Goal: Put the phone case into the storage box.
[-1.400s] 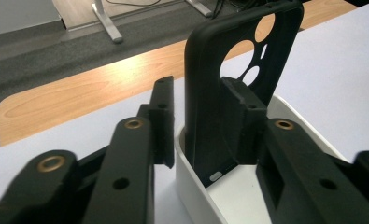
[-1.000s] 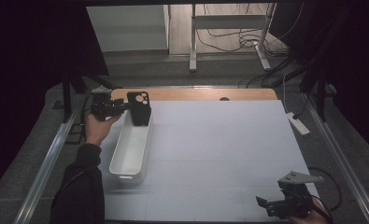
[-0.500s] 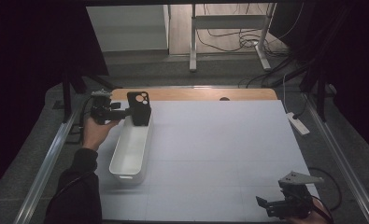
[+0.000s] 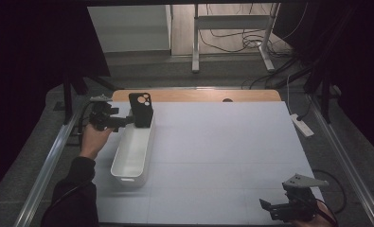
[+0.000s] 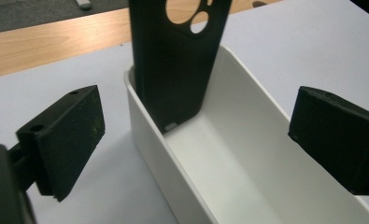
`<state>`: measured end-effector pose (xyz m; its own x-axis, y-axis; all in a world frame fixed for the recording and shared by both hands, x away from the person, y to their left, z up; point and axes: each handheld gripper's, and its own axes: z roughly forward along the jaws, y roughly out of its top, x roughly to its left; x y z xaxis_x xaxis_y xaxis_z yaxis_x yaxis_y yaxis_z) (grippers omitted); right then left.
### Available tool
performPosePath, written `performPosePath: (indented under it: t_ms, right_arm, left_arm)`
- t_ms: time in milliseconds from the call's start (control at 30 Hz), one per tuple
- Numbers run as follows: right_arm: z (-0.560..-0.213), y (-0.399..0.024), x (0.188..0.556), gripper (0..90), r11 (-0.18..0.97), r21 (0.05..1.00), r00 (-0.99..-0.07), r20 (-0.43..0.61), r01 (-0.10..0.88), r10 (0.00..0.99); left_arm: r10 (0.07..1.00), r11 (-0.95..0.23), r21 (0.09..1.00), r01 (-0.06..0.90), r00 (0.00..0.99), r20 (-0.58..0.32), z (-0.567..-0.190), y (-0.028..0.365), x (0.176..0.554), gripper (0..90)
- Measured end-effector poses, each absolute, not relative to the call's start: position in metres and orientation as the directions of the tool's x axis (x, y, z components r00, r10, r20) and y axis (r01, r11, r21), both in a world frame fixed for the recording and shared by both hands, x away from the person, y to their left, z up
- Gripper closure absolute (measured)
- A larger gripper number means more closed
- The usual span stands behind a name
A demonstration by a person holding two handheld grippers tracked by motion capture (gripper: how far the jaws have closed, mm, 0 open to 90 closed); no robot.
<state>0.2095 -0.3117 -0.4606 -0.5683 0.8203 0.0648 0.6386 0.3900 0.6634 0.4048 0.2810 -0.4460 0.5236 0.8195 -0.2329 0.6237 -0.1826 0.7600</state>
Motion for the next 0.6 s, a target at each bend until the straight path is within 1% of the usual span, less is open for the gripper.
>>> performPosePath:
  t_ms: [300, 433, 533, 600]
  right_arm:
    - [-0.461, -0.312, 0.21, 0.0, 0.39, 0.663, -0.567, 0.063, 0.639, 0.821]
    - [-0.461, -0.312, 0.209, 0.0, 0.39, 0.663, -0.567, 0.063, 0.639, 0.822]
    - [-0.461, -0.311, 0.209, 0.0, 0.394, 0.664, -0.57, 0.06, 0.636, 0.819]
    - [-0.461, -0.311, 0.209, 0.0, 0.395, 0.664, -0.572, 0.06, 0.635, 0.818]
  left_arm:
    - [0.804, -0.214, 0.768, 0.604, 0.555, -0.213, -0.445, 0.274, 0.393, 0.3]
    - [0.792, -0.197, 0.774, 0.601, 0.563, -0.236, -0.444, 0.274, 0.388, 0.3]
    - [0.777, -0.172, 0.774, 0.609, 0.567, -0.274, -0.444, 0.274, 0.384, 0.0]
    - [0.772, -0.168, 0.776, 0.608, 0.571, -0.28, -0.444, 0.274, 0.382, 0.0]
